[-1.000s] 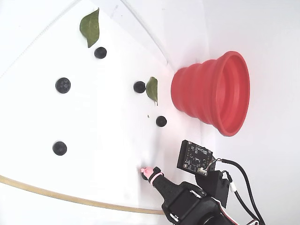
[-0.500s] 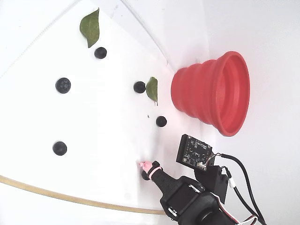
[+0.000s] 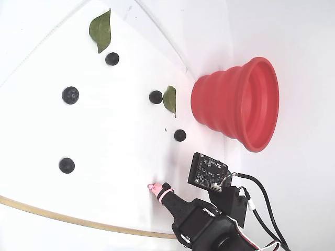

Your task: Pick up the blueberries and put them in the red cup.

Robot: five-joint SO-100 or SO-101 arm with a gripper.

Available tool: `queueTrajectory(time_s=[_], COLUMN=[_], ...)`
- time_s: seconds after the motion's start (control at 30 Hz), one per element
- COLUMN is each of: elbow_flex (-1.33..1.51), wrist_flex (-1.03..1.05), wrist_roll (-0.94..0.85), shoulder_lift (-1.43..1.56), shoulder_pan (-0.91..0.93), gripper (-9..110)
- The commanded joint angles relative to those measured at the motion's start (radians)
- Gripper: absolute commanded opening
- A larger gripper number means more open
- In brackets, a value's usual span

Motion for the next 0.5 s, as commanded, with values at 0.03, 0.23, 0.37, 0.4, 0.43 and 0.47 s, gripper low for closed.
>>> queueTrajectory(time_s=[0.03, 0.23, 0.37, 0.4, 0.43, 0.47], elbow_flex=[-0.064, -0.067, -0.067, -0.064, -0.061, -0.058], wrist_flex=[-0.023, -0.038, -0.038, -0.038, -0.038, -0.038], wrist_roll=[-0.011, -0.008, -0.008, -0.008, -0.009, -0.011], shoulder_lift=[0.009, -0.009, -0.012, -0.012, -0.012, -0.012], shoulder_pan=[0.015, 0.018, 0.017, 0.017, 0.017, 0.017], gripper=[19, 19, 18, 18, 18, 18])
